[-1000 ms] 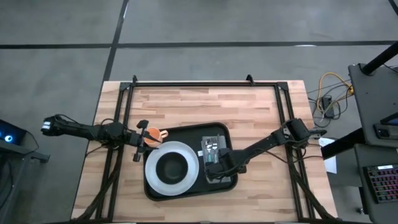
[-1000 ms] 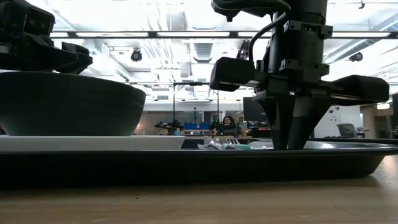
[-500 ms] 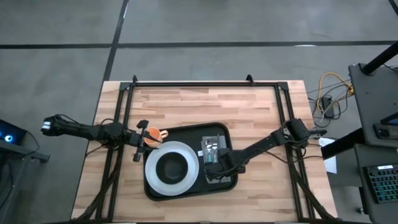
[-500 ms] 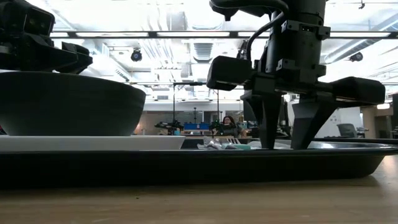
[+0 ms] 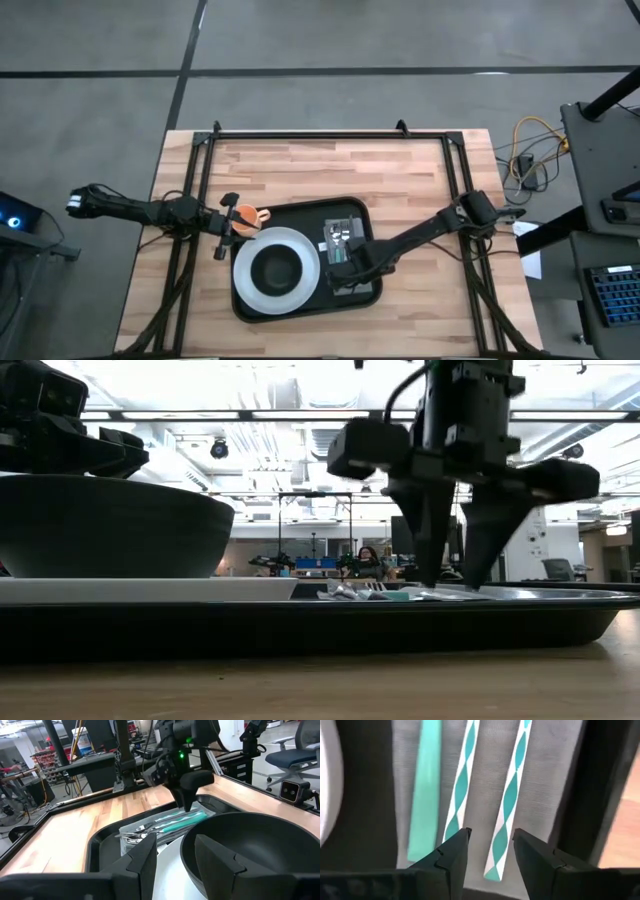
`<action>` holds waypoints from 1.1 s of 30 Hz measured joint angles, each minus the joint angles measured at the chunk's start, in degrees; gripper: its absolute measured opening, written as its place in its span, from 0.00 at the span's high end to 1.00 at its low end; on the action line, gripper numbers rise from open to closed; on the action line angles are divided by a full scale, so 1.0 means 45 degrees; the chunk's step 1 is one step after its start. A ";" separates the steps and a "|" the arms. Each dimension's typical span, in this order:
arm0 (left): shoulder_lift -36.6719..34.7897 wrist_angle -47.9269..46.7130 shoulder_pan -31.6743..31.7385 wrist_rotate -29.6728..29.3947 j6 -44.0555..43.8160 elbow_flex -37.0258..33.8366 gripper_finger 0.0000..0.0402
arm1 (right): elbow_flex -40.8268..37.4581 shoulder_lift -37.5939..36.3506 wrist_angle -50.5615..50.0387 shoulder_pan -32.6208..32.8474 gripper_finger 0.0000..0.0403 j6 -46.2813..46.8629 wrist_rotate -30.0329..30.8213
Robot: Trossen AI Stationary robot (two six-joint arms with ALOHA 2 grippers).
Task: Set up tray
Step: Return to Home Position
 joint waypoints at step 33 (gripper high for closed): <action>0.0000 0.0002 0.0000 0.0000 -0.0001 0.0001 0.71 | 0.1275 -0.0571 0.3327 0.0716 0.68 -1.2236 1.0014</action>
